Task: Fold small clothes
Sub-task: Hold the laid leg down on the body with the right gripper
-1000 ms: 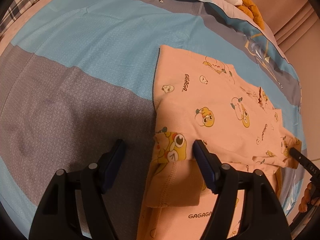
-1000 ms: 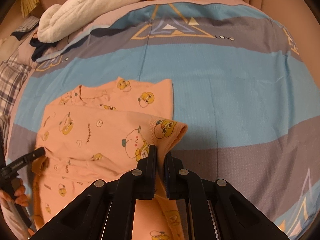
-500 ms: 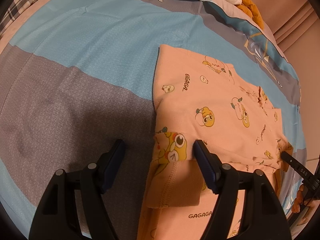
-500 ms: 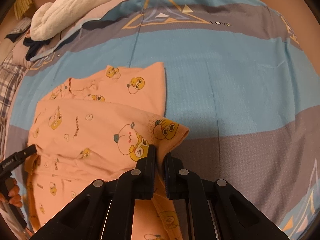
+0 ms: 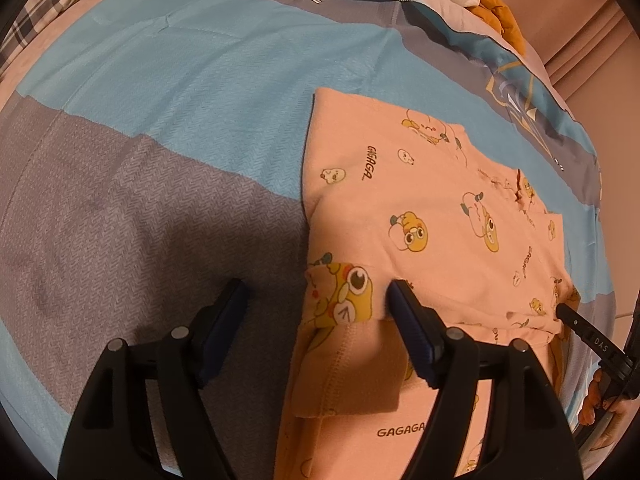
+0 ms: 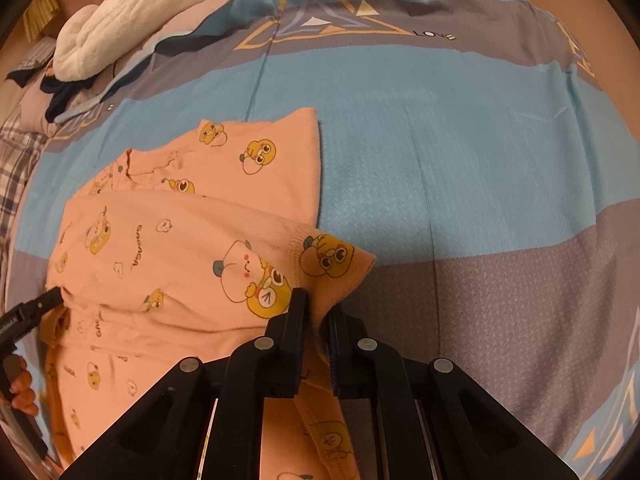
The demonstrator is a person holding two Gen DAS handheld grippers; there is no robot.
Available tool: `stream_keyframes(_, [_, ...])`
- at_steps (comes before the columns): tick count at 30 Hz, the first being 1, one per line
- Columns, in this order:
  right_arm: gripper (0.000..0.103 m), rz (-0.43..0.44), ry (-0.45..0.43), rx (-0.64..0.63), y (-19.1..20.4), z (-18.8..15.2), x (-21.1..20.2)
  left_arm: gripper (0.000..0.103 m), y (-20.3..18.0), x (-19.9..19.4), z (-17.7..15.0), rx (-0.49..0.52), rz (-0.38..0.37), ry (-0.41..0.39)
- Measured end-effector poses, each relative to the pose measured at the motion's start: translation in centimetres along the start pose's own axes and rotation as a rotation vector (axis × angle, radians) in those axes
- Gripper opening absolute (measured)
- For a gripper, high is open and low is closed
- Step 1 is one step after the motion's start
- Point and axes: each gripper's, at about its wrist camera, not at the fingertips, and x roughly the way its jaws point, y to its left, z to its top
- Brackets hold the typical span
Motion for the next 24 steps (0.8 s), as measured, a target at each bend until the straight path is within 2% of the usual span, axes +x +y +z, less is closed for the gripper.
stream_keyframes(24, [0.007, 0.009, -0.016, 0.023, -0.36, -0.16, 0.52, 0.078, -0.26, 0.28, -0.09, 0.019, 0.005, -0.012])
